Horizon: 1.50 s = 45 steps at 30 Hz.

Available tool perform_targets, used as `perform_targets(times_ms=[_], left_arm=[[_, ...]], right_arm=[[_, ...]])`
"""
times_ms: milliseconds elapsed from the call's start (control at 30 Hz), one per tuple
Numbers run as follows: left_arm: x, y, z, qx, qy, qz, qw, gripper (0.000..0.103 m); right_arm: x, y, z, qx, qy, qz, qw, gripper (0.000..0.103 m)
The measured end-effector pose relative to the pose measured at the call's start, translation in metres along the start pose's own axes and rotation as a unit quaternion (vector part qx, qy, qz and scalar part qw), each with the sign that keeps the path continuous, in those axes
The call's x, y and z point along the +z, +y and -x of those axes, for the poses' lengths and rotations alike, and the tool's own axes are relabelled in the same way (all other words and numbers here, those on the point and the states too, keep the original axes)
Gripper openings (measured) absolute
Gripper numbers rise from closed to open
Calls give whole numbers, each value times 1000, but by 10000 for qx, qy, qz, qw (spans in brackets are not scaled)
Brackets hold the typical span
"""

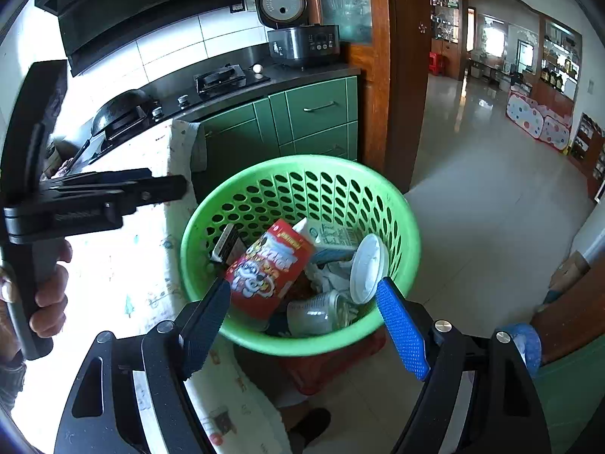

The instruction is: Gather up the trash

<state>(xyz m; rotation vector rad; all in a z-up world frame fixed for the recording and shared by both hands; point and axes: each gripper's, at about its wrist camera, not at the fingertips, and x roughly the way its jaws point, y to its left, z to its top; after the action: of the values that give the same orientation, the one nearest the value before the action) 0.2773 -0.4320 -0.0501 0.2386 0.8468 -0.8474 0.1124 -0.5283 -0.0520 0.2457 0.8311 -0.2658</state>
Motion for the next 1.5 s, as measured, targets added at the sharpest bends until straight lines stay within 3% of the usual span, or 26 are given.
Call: perform_targets(times_ms=[333, 633, 767, 1100, 1500], left_arm=[[-42, 15, 89, 699, -602, 23, 9957, 98], [-96, 36, 164, 1212, -910, 185, 9883, 98], [-120, 45, 190, 1615, -1030, 223, 9812, 98], [-175, 69, 226, 1656, -1030, 636, 9788, 98], [-201, 58, 233, 1843, -1112, 640, 9744, 98]], right_arm=[[-21, 51, 42, -133, -200, 178, 9996, 83], [-49, 112, 79, -293, -450, 507, 9973, 88], [-63, 134, 88, -387, -517, 582, 9962, 89], [-93, 164, 107, -452, -582, 572, 9956, 89], [-118, 159, 127, -374, -702, 112, 9968, 89]])
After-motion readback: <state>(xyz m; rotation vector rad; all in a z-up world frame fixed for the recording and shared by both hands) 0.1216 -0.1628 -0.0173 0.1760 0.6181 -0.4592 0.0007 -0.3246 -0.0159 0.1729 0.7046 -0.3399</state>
